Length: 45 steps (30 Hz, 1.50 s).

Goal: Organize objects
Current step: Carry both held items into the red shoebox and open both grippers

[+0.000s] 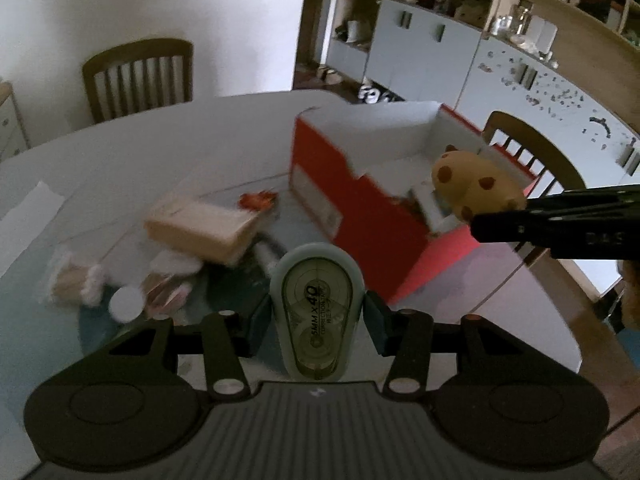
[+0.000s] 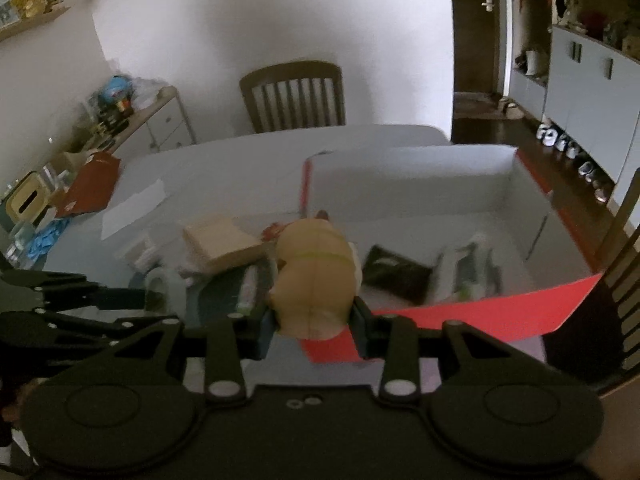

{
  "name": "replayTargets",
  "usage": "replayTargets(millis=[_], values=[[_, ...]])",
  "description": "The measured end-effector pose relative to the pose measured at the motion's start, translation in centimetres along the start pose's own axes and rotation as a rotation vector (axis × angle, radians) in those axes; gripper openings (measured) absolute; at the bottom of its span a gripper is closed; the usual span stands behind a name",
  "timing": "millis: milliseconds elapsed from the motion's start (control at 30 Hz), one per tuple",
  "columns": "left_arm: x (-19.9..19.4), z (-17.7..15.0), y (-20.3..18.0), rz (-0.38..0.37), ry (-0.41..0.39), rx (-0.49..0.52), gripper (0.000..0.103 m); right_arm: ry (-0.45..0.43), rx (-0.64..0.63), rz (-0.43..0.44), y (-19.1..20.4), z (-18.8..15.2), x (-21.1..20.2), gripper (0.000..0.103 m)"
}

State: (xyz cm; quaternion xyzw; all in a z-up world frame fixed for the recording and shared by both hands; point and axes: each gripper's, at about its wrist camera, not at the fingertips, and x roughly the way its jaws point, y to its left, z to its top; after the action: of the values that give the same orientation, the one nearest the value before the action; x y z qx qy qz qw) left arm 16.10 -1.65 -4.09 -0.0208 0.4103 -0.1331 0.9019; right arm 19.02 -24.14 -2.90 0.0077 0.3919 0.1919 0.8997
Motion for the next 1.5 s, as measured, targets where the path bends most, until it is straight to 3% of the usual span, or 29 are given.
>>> replayTargets(millis=[400,767,967,1233,1500], values=[[1.7,5.5,-4.8,-0.040,-0.034,0.013,0.049,-0.039,0.048,-0.072,-7.7,2.3,0.3,0.038],[6.1,10.6,-9.4,-0.037,-0.015,0.094,0.049,-0.007,0.032,-0.113,-11.3,3.3,2.8,0.038],[10.1,12.4,-11.0,0.002,0.024,0.163,0.049,0.042,0.053,-0.120,-13.1,3.4,4.9,0.038],[16.1,13.0,-11.2,0.054,0.106,0.171,0.049,0.134,0.073,-0.138,-14.2,2.2,8.3,0.037],[20.6,13.6,-11.4,0.086,0.201,0.181,0.049,0.172,0.036,-0.126,-13.5,1.9,9.3,0.038]])
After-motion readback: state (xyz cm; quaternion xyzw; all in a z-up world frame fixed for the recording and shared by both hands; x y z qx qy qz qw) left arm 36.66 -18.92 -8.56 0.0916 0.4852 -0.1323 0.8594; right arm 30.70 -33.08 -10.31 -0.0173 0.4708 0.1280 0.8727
